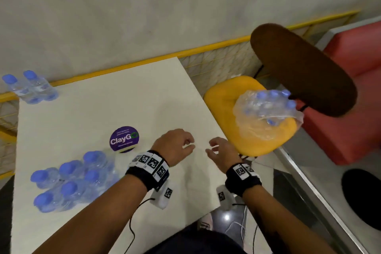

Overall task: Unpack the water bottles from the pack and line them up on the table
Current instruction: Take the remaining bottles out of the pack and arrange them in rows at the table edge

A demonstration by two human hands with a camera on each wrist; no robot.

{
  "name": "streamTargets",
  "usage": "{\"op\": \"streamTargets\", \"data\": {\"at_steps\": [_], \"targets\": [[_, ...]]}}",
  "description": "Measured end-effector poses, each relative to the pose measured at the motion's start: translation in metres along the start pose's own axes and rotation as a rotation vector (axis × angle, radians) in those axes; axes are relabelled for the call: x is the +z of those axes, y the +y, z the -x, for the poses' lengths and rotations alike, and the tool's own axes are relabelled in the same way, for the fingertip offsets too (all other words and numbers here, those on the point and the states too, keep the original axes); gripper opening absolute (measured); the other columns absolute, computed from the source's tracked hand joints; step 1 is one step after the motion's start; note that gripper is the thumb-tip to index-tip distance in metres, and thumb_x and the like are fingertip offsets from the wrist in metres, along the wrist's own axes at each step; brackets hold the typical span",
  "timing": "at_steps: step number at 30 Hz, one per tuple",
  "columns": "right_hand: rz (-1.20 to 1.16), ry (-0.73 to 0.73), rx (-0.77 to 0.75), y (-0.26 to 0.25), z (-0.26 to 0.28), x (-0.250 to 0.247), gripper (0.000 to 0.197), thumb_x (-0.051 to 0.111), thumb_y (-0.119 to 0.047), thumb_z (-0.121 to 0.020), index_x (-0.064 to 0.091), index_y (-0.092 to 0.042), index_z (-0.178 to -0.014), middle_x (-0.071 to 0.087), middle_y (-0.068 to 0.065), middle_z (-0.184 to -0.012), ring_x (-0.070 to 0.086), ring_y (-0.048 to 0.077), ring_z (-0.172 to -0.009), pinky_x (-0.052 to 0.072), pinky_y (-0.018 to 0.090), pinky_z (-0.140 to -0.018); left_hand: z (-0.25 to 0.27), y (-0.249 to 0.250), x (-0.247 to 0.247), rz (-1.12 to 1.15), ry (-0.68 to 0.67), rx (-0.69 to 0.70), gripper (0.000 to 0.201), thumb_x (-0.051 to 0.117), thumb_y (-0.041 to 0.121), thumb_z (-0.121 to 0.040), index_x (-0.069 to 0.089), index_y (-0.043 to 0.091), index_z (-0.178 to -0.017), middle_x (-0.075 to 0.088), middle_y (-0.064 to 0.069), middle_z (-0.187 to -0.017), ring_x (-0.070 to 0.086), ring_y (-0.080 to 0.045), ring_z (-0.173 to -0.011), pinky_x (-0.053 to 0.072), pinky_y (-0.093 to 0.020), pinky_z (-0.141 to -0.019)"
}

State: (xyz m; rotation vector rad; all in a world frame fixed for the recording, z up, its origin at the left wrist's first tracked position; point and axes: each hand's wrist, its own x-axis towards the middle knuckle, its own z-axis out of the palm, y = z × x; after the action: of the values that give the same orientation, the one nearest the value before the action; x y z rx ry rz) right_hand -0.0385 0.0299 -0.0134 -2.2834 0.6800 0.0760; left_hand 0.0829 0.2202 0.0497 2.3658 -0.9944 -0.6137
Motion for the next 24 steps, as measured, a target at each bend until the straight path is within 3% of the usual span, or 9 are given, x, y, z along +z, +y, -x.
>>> {"op": "streamTargets", "data": {"at_steps": [5, 9, 12, 16, 18, 21, 24], "targets": [[-0.109, 0.211, 0.261, 0.103, -0.015, -0.098, 0.03, 0.071, -0.03, -0.086, 0.06, -0.021, -0.112, 0.064, -0.001, -0.111, 0.065, 0.017, -0.093, 0.059, 0.039, -0.076, -0.076, 0.105, 0.063, 0.097, -0.181, 0.113, 0.025, 0.07, 0.041, -0.088, 0.073, 0.027, -0.11, 0.073, 0.005, -0.108, 0.069, -0.014, -0.094, 0.058, -0.038, -0.088], [-0.132, 0.299, 0.359, 0.158, -0.032, -0.147, 0.037, 0.07, -0.032, -0.087, 0.058, -0.019, -0.119, 0.062, -0.003, -0.119, 0.064, 0.016, -0.098, 0.054, 0.034, -0.076, -0.127, 0.166, 0.109, 0.103, -0.336, 0.091, 0.051, 0.069, 0.034, -0.092, 0.06, 0.017, -0.139, 0.062, -0.005, -0.139, 0.06, -0.024, -0.124, 0.049, -0.039, -0.104], [-0.168, 0.287, 0.408, 0.184, -0.051, -0.166, 0.049, 0.069, -0.032, -0.089, 0.052, -0.015, -0.131, 0.058, 0.003, -0.131, 0.061, 0.021, -0.111, 0.056, 0.04, -0.082, -0.163, 0.193, 0.136, 0.086, -0.359, 0.003, 0.075, 0.068, 0.043, -0.087, 0.044, 0.015, -0.151, 0.053, -0.007, -0.149, 0.055, -0.028, -0.132, 0.048, -0.042, -0.106], [-0.201, 0.277, 0.437, 0.206, -0.078, -0.177, 0.066, 0.07, -0.034, -0.088, 0.039, -0.017, -0.144, 0.049, 0.005, -0.143, 0.056, 0.026, -0.123, 0.052, 0.046, -0.096, -0.203, 0.203, 0.163, 0.195, -0.312, -0.118, 0.082, 0.065, 0.05, -0.075, 0.037, 0.023, -0.147, 0.057, 0.0, -0.134, 0.062, -0.024, -0.113, 0.05, -0.034, -0.085], [-0.222, 0.307, 0.429, 0.213, -0.094, -0.178, 0.067, 0.071, -0.035, -0.085, 0.039, -0.021, -0.142, 0.051, 0.005, -0.142, 0.054, 0.028, -0.125, 0.05, 0.047, -0.098, -0.221, 0.202, 0.173, 0.252, -0.261, -0.196, 0.08, 0.066, 0.054, -0.071, 0.043, 0.022, -0.14, 0.062, -0.001, -0.128, 0.065, -0.022, -0.104, 0.052, -0.033, -0.081], [-0.31, 0.335, 0.45, 0.216, -0.112, -0.18, 0.057, 0.073, -0.027, -0.085, 0.048, -0.017, -0.135, 0.059, 0.008, -0.133, 0.057, 0.03, -0.122, 0.048, 0.038, -0.092, -0.246, 0.201, 0.18, 0.349, -0.188, -0.29, 0.053, 0.067, 0.039, -0.081, 0.058, 0.014, -0.127, 0.069, -0.009, -0.11, 0.068, -0.028, -0.092, 0.051, -0.033, -0.07], [-0.405, 0.359, 0.463, 0.219, -0.122, -0.179, 0.048, 0.073, -0.023, -0.086, 0.057, -0.013, -0.129, 0.066, 0.009, -0.12, 0.061, 0.028, -0.112, 0.045, 0.032, -0.085, -0.263, 0.203, 0.176, 0.359, -0.181, -0.337, 0.025, 0.06, 0.038, -0.092, 0.065, 0.014, -0.088, 0.066, -0.008, -0.082, 0.063, -0.028, -0.072, 0.047, -0.036, -0.063]]}}
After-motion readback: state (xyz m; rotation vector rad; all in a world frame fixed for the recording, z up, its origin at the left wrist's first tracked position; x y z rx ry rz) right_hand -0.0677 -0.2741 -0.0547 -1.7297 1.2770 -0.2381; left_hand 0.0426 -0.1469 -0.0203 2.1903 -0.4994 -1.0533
